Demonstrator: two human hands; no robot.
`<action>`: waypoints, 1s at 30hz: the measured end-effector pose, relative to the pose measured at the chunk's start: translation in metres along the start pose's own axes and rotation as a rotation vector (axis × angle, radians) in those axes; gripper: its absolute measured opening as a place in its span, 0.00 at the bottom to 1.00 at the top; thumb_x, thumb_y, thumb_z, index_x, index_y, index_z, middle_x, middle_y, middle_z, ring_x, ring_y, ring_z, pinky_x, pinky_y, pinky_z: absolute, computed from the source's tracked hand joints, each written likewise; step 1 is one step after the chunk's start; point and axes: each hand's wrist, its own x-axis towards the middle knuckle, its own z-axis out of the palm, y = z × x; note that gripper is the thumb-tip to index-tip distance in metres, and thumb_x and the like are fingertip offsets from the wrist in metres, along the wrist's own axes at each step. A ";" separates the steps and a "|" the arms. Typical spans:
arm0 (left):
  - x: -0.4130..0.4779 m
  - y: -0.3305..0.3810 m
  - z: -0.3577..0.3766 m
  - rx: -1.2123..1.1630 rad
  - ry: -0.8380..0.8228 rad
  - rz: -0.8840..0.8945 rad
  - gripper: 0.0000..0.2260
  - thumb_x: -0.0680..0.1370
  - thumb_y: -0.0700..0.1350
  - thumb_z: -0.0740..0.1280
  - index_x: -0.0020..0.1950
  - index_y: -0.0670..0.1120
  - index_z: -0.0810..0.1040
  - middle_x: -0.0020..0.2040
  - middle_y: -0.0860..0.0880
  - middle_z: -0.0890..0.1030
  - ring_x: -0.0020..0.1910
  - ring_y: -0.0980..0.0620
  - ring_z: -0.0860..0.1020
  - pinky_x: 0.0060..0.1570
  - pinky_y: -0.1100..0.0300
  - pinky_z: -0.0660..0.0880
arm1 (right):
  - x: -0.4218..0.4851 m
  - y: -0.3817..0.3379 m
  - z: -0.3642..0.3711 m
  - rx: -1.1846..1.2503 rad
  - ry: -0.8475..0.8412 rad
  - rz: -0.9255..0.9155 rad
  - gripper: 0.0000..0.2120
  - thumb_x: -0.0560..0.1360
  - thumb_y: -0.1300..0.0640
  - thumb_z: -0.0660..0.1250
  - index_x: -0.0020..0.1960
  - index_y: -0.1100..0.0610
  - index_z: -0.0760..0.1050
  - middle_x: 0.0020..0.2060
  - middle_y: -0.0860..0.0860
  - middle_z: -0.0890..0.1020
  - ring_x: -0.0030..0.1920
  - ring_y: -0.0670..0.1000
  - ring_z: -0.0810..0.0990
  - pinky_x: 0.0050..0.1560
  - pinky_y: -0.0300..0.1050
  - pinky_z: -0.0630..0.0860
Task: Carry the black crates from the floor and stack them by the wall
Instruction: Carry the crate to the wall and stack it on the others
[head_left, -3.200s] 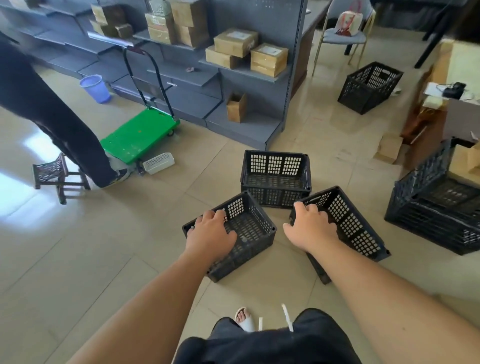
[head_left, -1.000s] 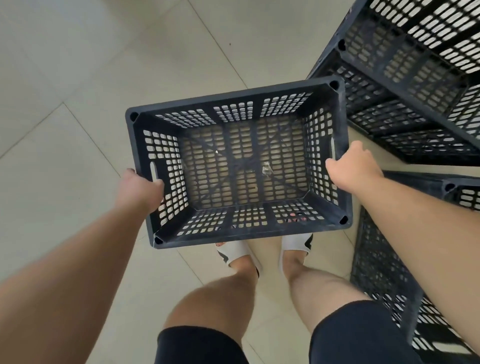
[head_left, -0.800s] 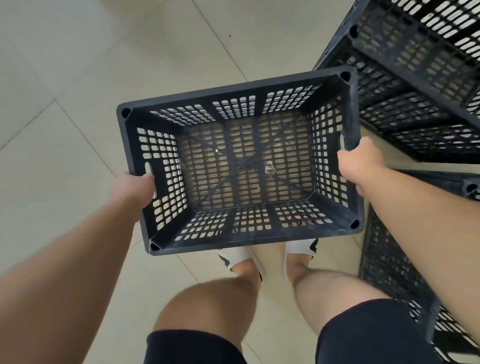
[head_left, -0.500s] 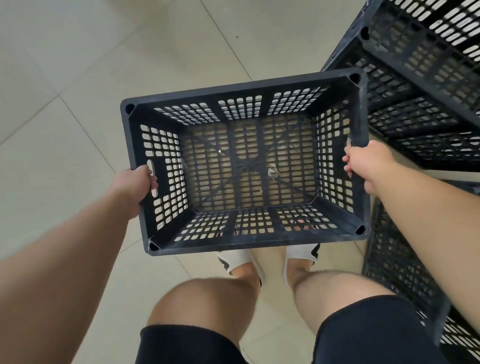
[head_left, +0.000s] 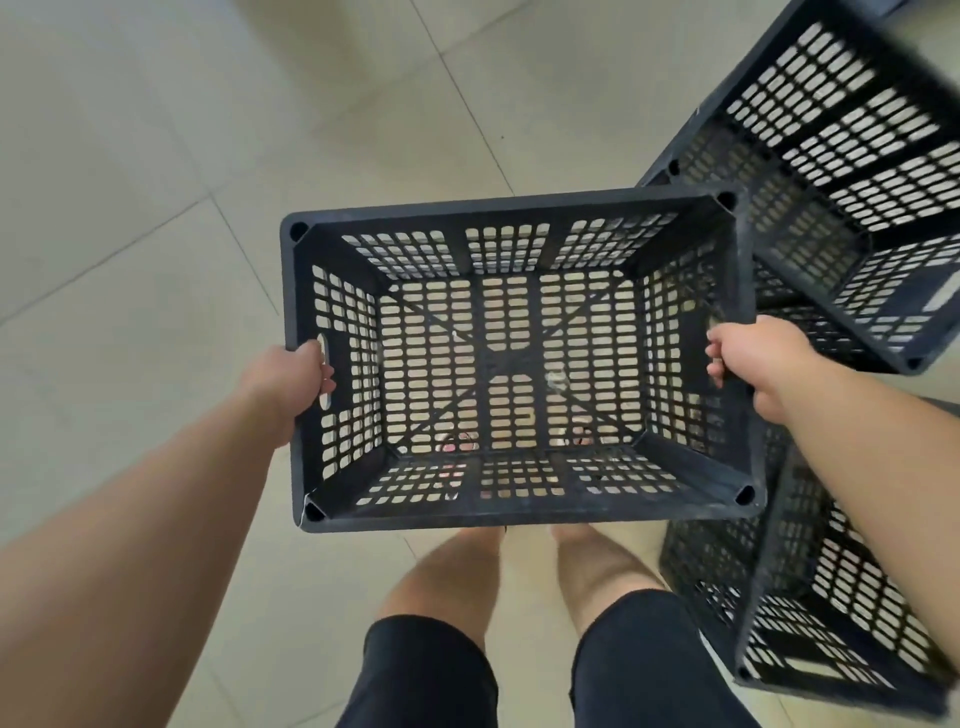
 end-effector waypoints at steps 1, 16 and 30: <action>-0.017 0.003 -0.015 -0.012 -0.006 0.010 0.12 0.83 0.50 0.58 0.51 0.44 0.77 0.47 0.46 0.84 0.45 0.50 0.81 0.48 0.54 0.75 | -0.020 -0.007 -0.012 -0.009 0.009 -0.006 0.28 0.83 0.61 0.61 0.80 0.61 0.57 0.38 0.51 0.75 0.32 0.50 0.70 0.41 0.47 0.70; -0.247 0.051 -0.213 -0.150 0.068 0.118 0.13 0.83 0.50 0.59 0.51 0.41 0.76 0.39 0.45 0.78 0.34 0.48 0.75 0.35 0.55 0.70 | -0.268 -0.111 -0.146 -0.109 0.121 -0.177 0.17 0.71 0.56 0.64 0.57 0.63 0.77 0.38 0.60 0.81 0.34 0.58 0.76 0.39 0.53 0.74; -0.400 0.028 -0.286 -0.331 0.308 0.123 0.15 0.83 0.49 0.60 0.49 0.39 0.79 0.40 0.44 0.80 0.37 0.46 0.77 0.37 0.55 0.71 | -0.361 -0.192 -0.196 -0.423 0.101 -0.549 0.13 0.77 0.55 0.63 0.58 0.62 0.74 0.48 0.63 0.82 0.45 0.65 0.83 0.43 0.56 0.83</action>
